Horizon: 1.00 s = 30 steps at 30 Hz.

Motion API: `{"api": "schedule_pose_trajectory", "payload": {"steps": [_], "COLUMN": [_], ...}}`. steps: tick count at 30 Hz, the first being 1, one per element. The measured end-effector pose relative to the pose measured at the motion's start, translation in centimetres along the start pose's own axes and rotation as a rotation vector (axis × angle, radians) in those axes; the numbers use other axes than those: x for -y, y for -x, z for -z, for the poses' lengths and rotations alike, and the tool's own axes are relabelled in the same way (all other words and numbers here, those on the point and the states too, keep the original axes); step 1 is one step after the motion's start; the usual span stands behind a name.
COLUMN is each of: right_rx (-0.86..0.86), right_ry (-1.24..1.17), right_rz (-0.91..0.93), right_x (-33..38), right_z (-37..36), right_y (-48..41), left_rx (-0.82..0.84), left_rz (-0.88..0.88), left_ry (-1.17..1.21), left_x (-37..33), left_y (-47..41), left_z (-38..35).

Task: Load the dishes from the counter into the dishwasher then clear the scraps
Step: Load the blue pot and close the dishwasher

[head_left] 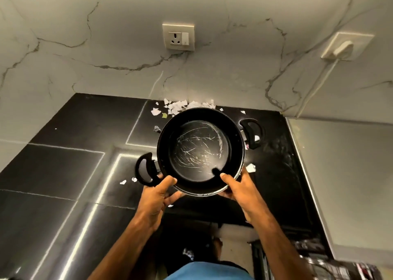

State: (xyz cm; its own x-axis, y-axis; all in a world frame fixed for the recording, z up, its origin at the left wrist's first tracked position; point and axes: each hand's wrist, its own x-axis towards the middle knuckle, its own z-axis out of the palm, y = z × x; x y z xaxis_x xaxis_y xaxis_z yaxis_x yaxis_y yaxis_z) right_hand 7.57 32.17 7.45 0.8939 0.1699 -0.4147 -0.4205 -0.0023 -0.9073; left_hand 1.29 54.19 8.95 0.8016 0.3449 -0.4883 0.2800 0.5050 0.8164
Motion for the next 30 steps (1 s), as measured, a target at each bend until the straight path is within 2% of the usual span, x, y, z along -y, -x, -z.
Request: {"api": "schedule_pose_trajectory", "payload": {"steps": [3,10,14,20,30], "right_rx": [-0.078,-0.335,-0.434,-0.492,-0.492], "right_ry": [-0.002,0.139,0.173,0.151,0.163], "right_rz": [-0.028,-0.165,-0.171,-0.186,-0.201], "right_x": [-1.6,-7.7,-7.7,-7.9,-7.9], "right_z": [0.4,2.2,2.0,2.3,4.7], "right_y": [4.0,12.5,17.5,20.7,23.5], "left_rx": [0.11,0.203,0.294,0.44,0.468], "left_rz": [0.06,0.21,0.26,0.245,0.29], "left_ry": [-0.039,-0.149,-0.186,-0.198,-0.175], "left_x": [1.3,4.9,5.8,5.5,7.6], "left_y": [1.2,5.5,8.4,10.8,12.5], "left_z": [1.2,2.4,2.1,1.5,0.2]}}
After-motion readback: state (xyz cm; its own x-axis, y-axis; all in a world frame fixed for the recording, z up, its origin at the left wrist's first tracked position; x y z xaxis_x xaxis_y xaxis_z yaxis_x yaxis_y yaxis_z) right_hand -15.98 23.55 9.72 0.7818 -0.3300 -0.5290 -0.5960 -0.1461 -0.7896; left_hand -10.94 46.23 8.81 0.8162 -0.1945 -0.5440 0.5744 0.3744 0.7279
